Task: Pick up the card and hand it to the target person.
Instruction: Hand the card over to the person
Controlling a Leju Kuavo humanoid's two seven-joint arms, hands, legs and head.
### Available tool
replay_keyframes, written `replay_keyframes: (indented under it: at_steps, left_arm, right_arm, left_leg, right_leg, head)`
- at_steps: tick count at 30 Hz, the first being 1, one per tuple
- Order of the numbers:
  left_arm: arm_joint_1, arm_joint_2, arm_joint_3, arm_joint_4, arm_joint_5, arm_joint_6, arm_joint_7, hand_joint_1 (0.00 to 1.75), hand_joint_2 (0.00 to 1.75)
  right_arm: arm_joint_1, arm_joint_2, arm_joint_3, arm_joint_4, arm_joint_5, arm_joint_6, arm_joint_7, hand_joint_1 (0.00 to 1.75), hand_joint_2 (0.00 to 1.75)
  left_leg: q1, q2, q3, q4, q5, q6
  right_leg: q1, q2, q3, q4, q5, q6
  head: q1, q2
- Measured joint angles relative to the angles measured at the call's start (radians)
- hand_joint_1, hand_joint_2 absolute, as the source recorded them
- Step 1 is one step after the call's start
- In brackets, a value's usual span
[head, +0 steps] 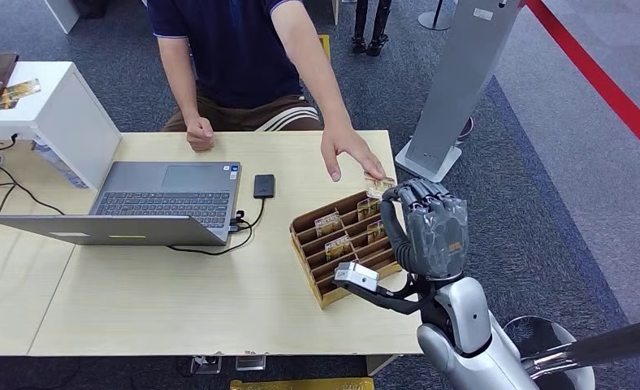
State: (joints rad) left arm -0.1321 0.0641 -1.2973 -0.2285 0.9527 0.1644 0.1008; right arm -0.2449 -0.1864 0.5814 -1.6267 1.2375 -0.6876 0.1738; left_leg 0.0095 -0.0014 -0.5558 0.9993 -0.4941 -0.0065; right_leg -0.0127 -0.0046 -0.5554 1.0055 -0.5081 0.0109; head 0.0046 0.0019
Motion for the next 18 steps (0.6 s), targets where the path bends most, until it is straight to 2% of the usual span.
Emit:
replay_keyframes:
  at_steps: [3, 7, 10, 14, 18]
  left_arm:
    - [-0.001, 0.0, 0.0, 0.0, -0.003, 0.001, 0.005, 0.0, 1.75]
    - [-0.002, 0.0, -0.008, 0.0, -0.016, 0.014, 0.036, 0.0, 1.75]
    - [-0.002, 0.0, -0.014, 0.0, -0.019, 0.022, 0.049, 0.0, 1.75]
    - [-0.001, 0.001, -0.018, 0.0, -0.016, 0.037, 0.052, 0.0, 0.0]
    - [0.0, 0.002, -0.018, 0.0, 0.004, 0.046, 0.047, 0.0, 0.0]
  right_arm:
    - [0.0, 0.003, 0.0, 0.007, 0.001, 0.0, 0.0, 1.38, 1.75]
    - [0.0, 0.01, 0.001, 0.035, 0.0, -0.001, 0.0, 0.0, 1.75]
    - [0.003, 0.014, 0.001, 0.044, 0.0, -0.001, 0.001, 0.0, 1.75]
    - [0.007, 0.015, 0.001, 0.054, -0.004, -0.001, 0.004, 0.0, 1.75]
    - [0.014, 0.014, 0.001, 0.061, -0.058, 0.006, 0.005, 0.0, 1.75]
  left_leg:
    - [0.0, 0.0, 0.0, 0.0, 0.0, 0.0]
    - [0.0, 0.0, 0.0, 0.0, 0.0, 0.0]
    - [0.0, 0.0, 0.0, 0.0, 0.0, 0.0]
    - [0.0, 0.0, 0.0, 0.0, 0.0, 0.0]
    - [0.0, 0.0, 0.0, 0.0, 0.0, 0.0]
  right_leg:
    - [0.0, 0.0, 0.0, 0.0, 0.0, 0.0]
    - [0.0, 0.0, 0.0, 0.0, 0.0, 0.0]
    - [0.0, 0.0, 0.0, 0.0, 0.0, 0.0]
    - [0.0, 0.0, 0.0, 0.0, 0.0, 0.0]
    - [0.0, 0.0, 0.0, 0.0, 0.0, 0.0]
  head:
    - [0.0, 0.0]
    - [0.001, 0.0]
    - [0.001, 0.0]
    - [0.0, 0.0]
    - [0.0, 0.0]
